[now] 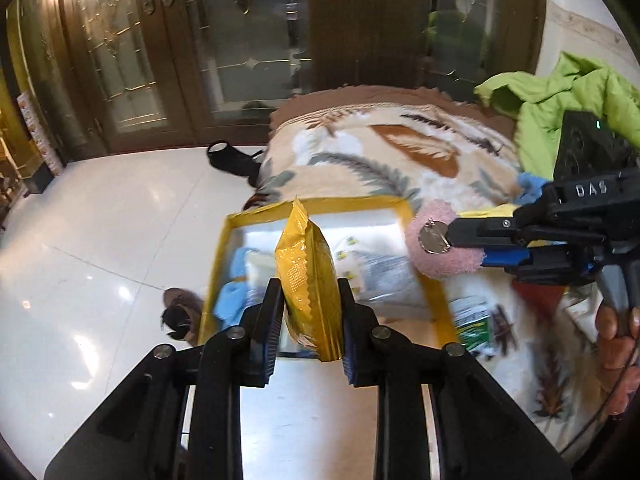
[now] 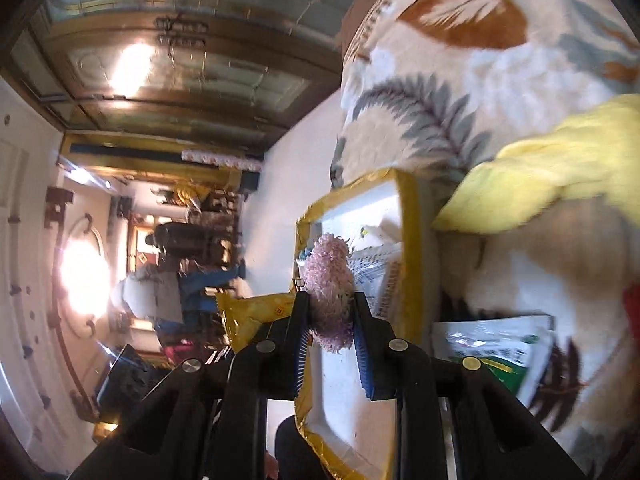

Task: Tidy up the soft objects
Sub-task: 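Carry the yellow packet with the left tool while the right tool carries the pom-pom toward the box, then open the left tool over the box while the right tool releases the pom-pom into it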

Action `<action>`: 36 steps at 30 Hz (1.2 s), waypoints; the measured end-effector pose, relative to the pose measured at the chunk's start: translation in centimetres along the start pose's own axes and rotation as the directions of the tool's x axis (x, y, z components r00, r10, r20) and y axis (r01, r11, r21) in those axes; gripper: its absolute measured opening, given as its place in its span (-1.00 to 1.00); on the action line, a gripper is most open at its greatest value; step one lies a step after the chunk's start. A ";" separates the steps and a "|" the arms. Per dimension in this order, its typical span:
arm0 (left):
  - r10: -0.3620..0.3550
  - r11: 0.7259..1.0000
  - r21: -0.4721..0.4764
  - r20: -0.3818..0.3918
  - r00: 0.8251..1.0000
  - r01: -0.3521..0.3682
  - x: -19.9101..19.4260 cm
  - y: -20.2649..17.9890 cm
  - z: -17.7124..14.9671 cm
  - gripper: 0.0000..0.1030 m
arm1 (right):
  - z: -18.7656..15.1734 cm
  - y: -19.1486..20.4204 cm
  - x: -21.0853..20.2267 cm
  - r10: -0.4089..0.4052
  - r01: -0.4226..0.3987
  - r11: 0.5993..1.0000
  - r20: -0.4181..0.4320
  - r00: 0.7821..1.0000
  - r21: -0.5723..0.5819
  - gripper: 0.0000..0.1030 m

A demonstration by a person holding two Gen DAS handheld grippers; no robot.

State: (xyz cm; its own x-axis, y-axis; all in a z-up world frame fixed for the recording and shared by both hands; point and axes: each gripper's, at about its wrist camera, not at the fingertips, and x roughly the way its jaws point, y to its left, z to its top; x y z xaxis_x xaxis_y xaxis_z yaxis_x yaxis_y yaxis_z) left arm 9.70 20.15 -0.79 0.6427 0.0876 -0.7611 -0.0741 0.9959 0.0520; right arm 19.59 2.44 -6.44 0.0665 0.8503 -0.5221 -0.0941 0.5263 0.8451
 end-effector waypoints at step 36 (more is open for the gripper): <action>-0.084 0.986 -0.146 -0.002 0.996 0.083 -3.1 -1.5 -0.7 0.42 | -5.3 -1.3 -12.5 -0.115 0.128 0.985 0.114 0.987 -0.112 0.15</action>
State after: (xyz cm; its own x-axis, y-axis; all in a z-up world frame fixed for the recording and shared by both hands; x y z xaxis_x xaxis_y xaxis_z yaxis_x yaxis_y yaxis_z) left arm 7.25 18.35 1.02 0.6450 0.0038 -0.7642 -0.1313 0.9857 -0.1060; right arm 13.58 -8.81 -1.61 0.1902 0.7775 -0.5995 -0.1950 0.6284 0.7531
